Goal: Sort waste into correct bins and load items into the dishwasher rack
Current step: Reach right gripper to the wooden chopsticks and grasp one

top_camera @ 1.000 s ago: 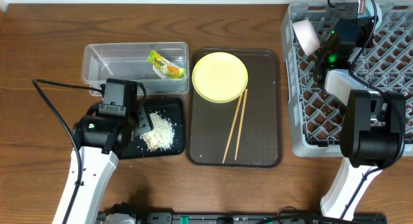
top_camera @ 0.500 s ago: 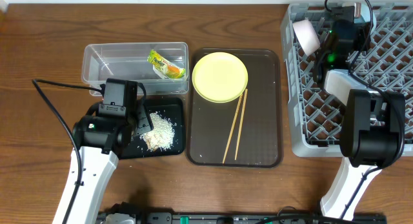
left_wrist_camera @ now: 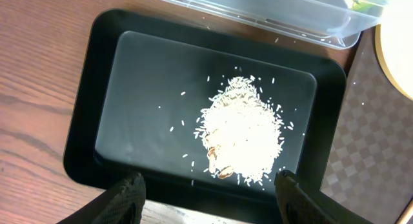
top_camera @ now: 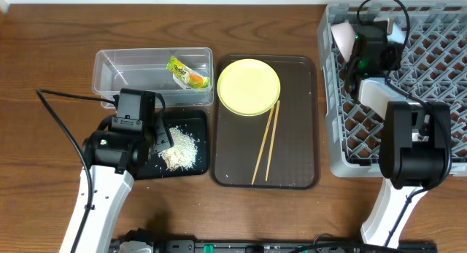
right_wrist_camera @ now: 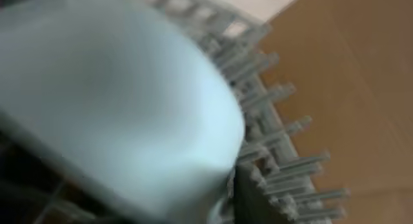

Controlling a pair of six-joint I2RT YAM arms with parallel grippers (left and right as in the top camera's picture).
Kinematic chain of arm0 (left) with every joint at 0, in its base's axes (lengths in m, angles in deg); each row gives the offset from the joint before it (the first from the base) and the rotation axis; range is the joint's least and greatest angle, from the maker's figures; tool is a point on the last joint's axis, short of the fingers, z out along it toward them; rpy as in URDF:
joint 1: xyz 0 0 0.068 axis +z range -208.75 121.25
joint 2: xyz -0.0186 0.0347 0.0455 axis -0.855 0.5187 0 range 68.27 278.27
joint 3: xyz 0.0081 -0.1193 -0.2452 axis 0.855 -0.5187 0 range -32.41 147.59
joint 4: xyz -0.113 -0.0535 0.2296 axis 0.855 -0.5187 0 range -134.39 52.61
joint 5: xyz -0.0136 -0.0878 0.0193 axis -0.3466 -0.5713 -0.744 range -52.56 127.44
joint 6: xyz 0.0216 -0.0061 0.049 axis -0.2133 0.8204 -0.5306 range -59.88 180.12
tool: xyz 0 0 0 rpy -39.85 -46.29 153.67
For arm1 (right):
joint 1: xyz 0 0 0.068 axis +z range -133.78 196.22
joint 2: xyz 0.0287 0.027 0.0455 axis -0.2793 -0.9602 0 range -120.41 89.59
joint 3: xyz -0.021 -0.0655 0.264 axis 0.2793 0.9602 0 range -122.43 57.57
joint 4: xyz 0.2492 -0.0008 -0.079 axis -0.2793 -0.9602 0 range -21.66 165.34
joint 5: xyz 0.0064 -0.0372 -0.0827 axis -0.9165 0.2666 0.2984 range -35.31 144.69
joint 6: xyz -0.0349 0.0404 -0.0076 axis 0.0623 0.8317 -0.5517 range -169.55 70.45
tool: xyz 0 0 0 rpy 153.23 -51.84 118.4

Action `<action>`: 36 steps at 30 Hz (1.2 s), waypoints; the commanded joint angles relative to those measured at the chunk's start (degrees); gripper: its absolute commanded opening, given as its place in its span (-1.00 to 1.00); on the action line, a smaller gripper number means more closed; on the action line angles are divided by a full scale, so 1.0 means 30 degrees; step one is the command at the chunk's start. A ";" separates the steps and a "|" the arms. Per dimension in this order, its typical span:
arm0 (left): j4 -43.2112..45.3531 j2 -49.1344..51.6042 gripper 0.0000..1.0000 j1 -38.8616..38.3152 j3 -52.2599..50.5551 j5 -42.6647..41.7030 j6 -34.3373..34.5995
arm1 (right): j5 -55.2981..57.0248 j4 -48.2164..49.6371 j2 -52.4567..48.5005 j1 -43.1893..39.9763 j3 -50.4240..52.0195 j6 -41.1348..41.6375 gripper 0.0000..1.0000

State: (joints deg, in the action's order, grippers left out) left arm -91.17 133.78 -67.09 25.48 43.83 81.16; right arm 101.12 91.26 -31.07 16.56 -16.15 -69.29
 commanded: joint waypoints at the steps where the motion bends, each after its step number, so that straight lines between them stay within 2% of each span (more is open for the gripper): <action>1: -0.0036 0.0022 0.35 0.0095 0.0160 0.0102 0.0175 | -0.2805 -0.1581 0.1370 -0.0007 0.0073 0.2820 -0.35; 8: -0.0044 0.0022 0.35 0.0095 0.0160 0.0102 0.0168 | -0.9238 -0.6426 0.4932 -0.0372 0.0073 0.4240 -0.13; 11: -0.0036 0.0022 0.36 0.0095 0.0160 0.0102 0.0168 | -1.3901 -0.8728 0.6492 -0.0182 0.0073 0.4306 -0.04; 12: -0.0044 0.0022 0.48 0.0095 0.0160 0.0102 0.0175 | -1.5912 -0.9428 0.6972 -0.0044 0.0073 0.4371 -0.04; 15: -0.0044 0.0022 0.51 0.0095 0.0160 0.0102 0.0175 | -2.0618 -1.0673 0.7788 0.0634 0.0073 0.5923 -0.11; 17: -0.0044 0.0022 0.51 0.0095 0.0160 0.0102 0.0175 | -2.1719 -1.1140 0.7832 0.1355 0.0073 0.7337 -0.13; 20: -0.0044 0.0022 0.53 0.0095 0.0160 0.0102 0.0175 | -2.1595 -1.1868 0.7606 0.2637 0.0124 0.8910 -0.08; 25: -0.0044 0.0022 0.54 0.0095 0.0153 0.0095 0.0175 | -2.0502 -1.3486 0.6586 0.4954 0.0131 1.0397 -0.14; 27: -0.0036 0.0022 0.54 0.0095 0.0160 0.0102 0.0175 | -2.0050 -1.4666 0.6200 0.5690 0.0131 1.1424 -0.30; 29: -0.0036 0.0022 0.54 0.0095 0.0160 0.0102 0.0175 | -1.9438 -1.6174 0.5829 0.6382 0.0131 1.2786 -0.35; 32: 0.0015 0.0022 0.54 0.0095 0.0160 0.0102 0.0175 | -1.8491 -1.8739 0.5355 0.7271 0.0138 1.4477 -0.30; 36: 0.0080 0.0022 0.55 0.0095 0.0160 0.0102 0.0175 | -1.8462 -1.9919 0.5034 0.8233 0.0481 1.4564 -0.26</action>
State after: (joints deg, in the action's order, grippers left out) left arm -90.96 133.78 -67.09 25.48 43.83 81.31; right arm 44.05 32.20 -15.66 39.44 -15.29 -29.49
